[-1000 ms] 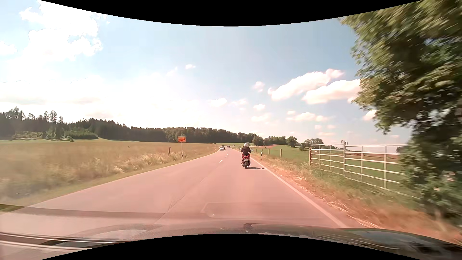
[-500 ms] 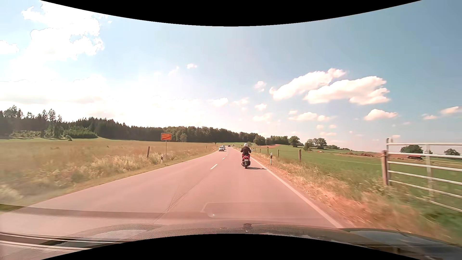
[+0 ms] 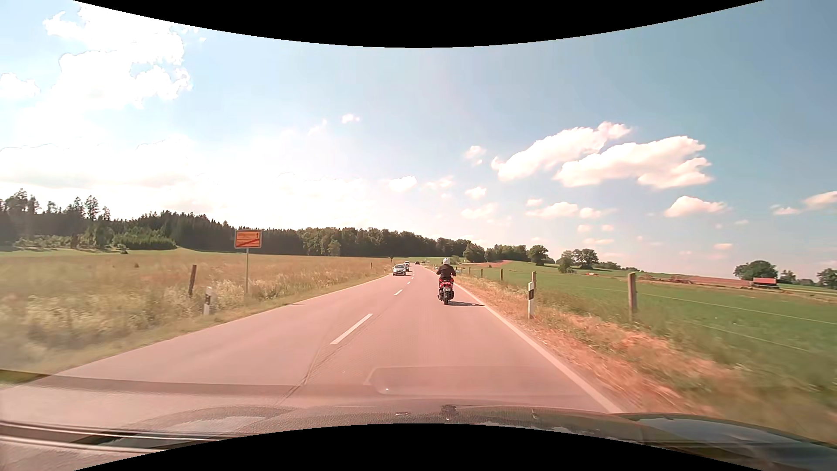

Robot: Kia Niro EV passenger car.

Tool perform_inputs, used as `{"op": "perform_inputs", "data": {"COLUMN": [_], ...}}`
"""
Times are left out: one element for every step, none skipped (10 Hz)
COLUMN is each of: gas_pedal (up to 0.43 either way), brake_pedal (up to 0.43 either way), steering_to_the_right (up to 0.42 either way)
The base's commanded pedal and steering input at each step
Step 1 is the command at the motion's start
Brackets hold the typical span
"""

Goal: Follow the waypoints while adhering to traffic rules and regulations

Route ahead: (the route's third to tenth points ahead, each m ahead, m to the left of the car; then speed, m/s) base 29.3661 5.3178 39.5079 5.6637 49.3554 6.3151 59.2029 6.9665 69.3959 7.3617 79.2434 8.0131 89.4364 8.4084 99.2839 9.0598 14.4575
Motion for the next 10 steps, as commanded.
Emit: {"op": "perform_inputs", "data": {"gas_pedal": [0.331,0.370,0.370,0.370,0.370,0.370,0.370,0.370,0.370,0.370], "brake_pedal": [0.006,0.006,0.006,0.006,0.006,0.006,0.006,0.006,0.006,0.006], "steering_to_the_right": [-0.007,-0.007,-0.006,-0.005,-0.005,-0.004,-0.004,-0.005,-0.005,-0.005]}}
